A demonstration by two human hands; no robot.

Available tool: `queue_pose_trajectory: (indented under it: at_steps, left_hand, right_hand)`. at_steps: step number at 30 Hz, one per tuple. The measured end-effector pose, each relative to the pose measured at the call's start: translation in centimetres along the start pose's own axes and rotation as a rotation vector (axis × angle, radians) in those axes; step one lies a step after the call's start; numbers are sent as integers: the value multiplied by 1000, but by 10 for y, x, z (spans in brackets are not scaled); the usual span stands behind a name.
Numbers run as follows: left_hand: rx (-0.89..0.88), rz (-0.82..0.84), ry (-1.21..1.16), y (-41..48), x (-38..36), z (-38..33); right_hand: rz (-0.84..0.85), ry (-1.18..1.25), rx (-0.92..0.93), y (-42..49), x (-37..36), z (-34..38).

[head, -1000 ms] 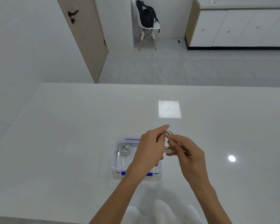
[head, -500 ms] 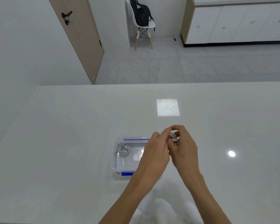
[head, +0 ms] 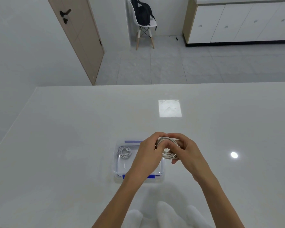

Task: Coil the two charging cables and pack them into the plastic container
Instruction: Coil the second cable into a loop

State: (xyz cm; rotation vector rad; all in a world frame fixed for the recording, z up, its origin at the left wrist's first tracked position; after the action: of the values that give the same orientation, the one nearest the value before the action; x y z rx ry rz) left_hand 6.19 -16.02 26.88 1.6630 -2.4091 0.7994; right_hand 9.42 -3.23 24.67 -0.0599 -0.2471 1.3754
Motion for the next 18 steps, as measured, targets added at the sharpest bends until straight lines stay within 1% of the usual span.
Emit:
queue_pose_trajectory:
  at_steps: [3,5,7,11,13,18]
  left_hand:
    - [19,13,-22,-1,-1,3]
    - [24,14,-33,-2,-3,4]
    - [31,-6,-51,-1,-2,3]
    - [26,-142,-89,1,12,2]
    - [-4,-170,-112,0,15,-1]
    - [-72,-156,-170,-6,12,-10]
  right_hand:
    - [118,-1,10,-1,-4,0]
    - [125,-8,47,-2,-3,2]
    - [88,48,57,-4,0,1]
    - [-83,292,11,-10,14,-5]
    - [-153,331,-3,-13,18,-9]
    - [-208,353,-140,-13,15,-20]
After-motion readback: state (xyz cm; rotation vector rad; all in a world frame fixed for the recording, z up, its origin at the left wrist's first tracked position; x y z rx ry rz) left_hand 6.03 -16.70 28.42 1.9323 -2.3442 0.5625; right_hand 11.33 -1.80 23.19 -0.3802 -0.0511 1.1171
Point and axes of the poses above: each hand's wrist, its own y-axis towards the middle knuckle, its own x-axis out of the back of the hand, z = x × y, the point moved 9 cm from there along y, towards the middle knuckle, and after that the axes turned 8 degrees about x, right-handed, at the moved point
